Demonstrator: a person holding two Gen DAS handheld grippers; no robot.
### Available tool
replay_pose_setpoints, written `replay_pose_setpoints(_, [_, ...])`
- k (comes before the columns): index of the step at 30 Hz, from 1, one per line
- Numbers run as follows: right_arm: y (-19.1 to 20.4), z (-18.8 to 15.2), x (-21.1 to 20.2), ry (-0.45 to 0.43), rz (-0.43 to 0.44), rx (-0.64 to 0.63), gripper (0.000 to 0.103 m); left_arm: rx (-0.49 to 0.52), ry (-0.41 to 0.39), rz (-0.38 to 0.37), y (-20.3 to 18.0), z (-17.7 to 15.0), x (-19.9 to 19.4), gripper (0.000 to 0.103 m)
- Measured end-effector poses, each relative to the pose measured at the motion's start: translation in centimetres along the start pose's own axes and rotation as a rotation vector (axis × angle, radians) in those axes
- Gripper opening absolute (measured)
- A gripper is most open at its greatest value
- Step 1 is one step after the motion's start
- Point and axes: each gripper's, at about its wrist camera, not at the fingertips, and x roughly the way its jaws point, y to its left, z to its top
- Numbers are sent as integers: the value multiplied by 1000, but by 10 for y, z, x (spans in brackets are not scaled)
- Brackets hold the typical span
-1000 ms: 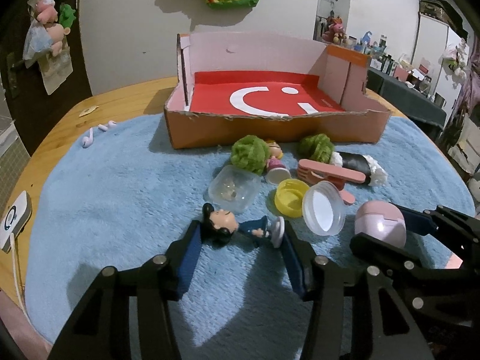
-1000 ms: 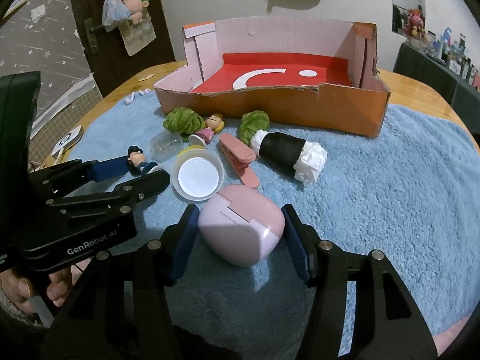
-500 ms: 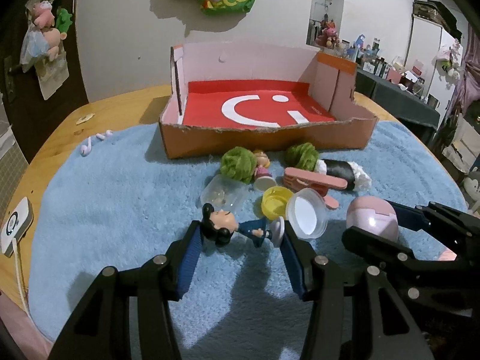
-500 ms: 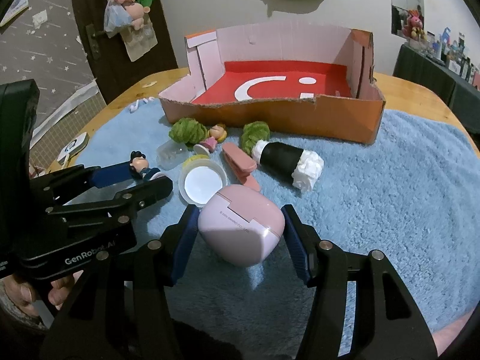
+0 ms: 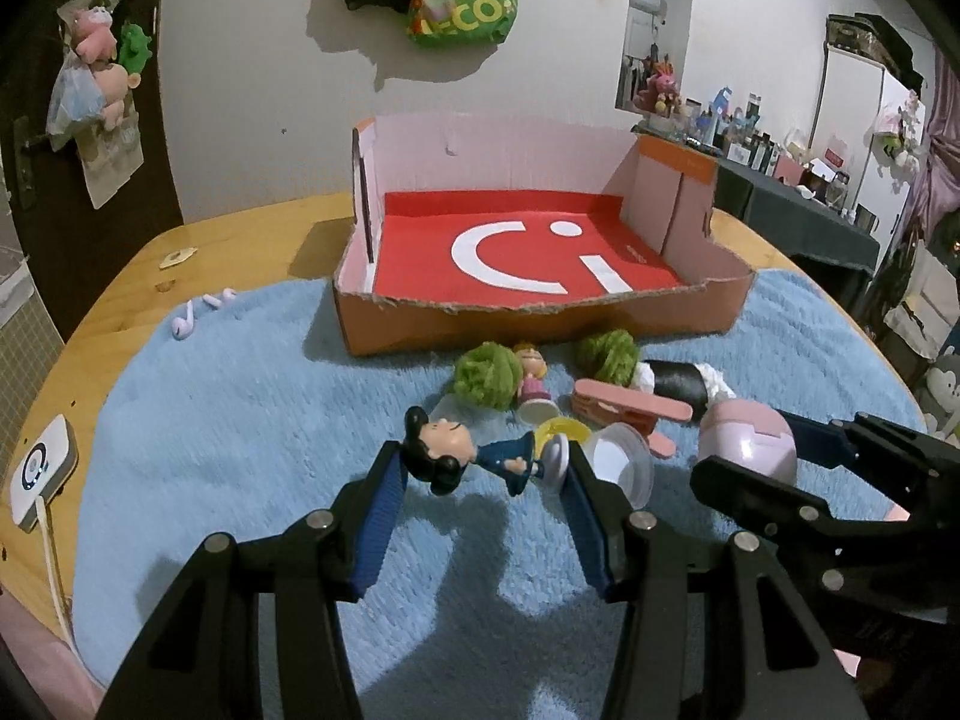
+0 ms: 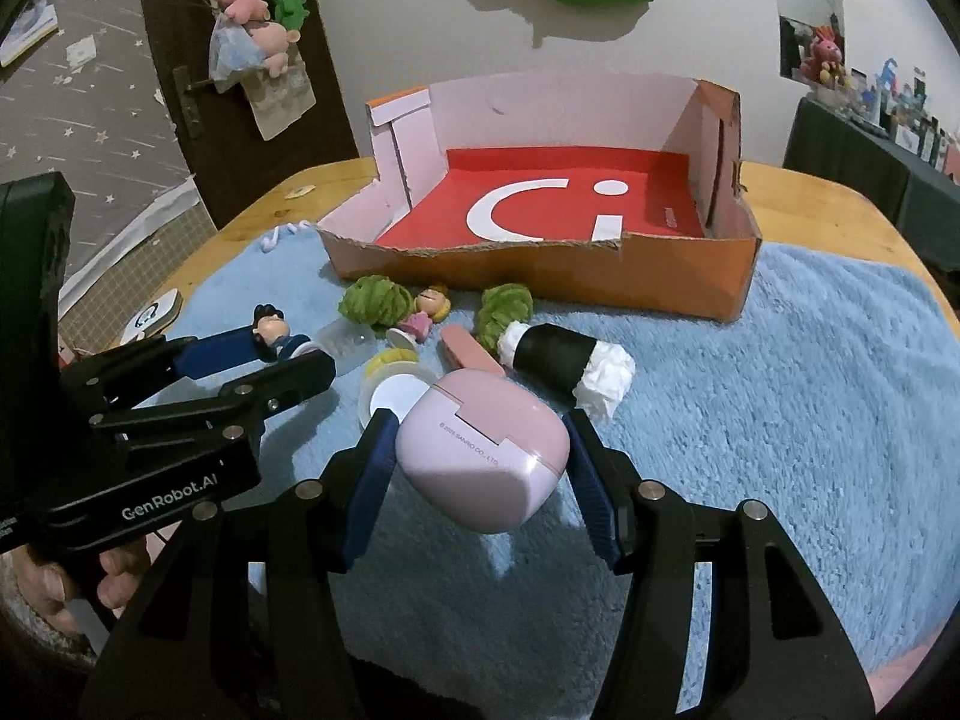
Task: Organize objects
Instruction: 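Lift the pink case with the right tool while the left tool lifts the figurine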
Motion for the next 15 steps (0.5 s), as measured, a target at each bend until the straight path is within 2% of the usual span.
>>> replay_pose_setpoints(15, [-1, 11, -1, 0, 9, 10, 54, 7, -27, -7, -1, 16, -1, 54])
